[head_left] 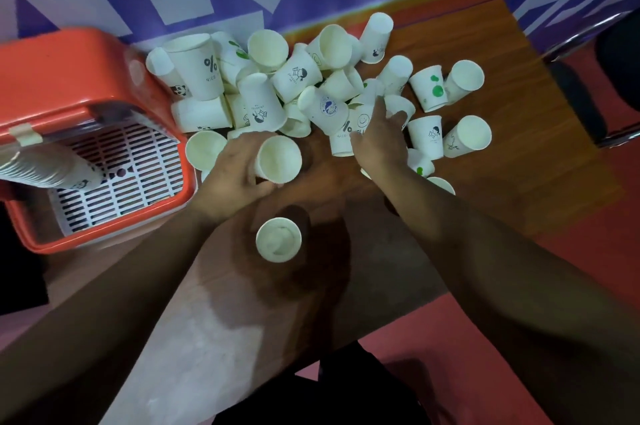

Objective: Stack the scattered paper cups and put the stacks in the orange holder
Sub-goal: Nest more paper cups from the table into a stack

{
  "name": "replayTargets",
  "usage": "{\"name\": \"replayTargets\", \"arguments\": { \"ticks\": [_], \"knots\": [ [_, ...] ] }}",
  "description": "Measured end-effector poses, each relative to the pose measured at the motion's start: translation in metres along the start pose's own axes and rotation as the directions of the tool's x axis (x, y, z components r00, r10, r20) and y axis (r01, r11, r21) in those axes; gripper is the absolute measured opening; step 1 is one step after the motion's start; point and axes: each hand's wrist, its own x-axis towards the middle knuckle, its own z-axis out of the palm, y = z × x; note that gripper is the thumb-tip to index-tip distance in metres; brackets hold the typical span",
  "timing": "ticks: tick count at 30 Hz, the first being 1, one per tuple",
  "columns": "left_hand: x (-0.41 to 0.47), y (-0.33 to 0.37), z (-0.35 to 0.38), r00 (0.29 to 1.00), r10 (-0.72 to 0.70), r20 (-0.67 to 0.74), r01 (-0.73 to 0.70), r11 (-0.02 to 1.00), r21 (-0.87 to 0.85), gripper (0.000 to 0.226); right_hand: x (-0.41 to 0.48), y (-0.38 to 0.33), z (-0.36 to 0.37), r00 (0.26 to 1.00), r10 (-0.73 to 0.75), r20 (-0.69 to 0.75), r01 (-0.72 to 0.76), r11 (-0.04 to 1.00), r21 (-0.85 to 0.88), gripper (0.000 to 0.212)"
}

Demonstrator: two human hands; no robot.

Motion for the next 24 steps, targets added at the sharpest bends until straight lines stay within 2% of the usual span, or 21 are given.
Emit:
{"name": "replayTargets", "arguments": {
  "ticks": [3,6,8,12,16,18,22,24],
  "knots": [
    [-0.021,0.029,-0.016,0.983,-0.172,-0.057,0.148,0.944,-0.296,0.085,0.003,0.003,-0.003,1.000,-0.012,0.004,0.012,1.000,-0.021,0.059],
    [-0.049,0.046,-0.016,0.972,-0.231,-0.050,0.176,0.849,-0.498,0.084,0.006,0.005,-0.006,1.000,-0.015,-0.021,0.014,0.998,-0.054,0.042],
    [-0.066,0.053,-0.011,0.969,-0.246,-0.019,0.195,0.809,-0.555,0.080,0.004,0.006,-0.010,1.000,-0.020,-0.011,0.019,0.998,-0.066,0.032],
    [-0.102,0.058,0.005,0.951,-0.309,0.020,0.267,0.784,-0.561,0.081,-0.013,0.011,-0.018,0.998,-0.069,0.004,0.069,0.997,0.028,0.022],
    [-0.117,0.052,0.017,0.960,-0.278,0.020,0.247,0.819,-0.517,0.074,-0.045,0.025,-0.024,0.978,-0.146,-0.150,0.180,0.952,0.249,0.015],
    [-0.116,0.052,0.021,0.964,-0.263,0.024,0.241,0.838,-0.490,0.074,-0.063,0.029,-0.023,0.966,-0.185,-0.181,0.240,0.902,0.360,0.012],
    [-0.116,0.048,0.027,0.955,-0.292,0.051,0.281,0.833,-0.477,0.076,-0.095,0.026,-0.017,0.973,-0.215,-0.088,0.229,0.821,0.524,0.011],
    [-0.116,0.039,0.032,0.962,-0.262,0.071,0.271,0.902,-0.336,0.078,-0.110,0.022,-0.019,0.980,-0.196,-0.029,0.175,0.790,0.587,0.012]
  ]
}}
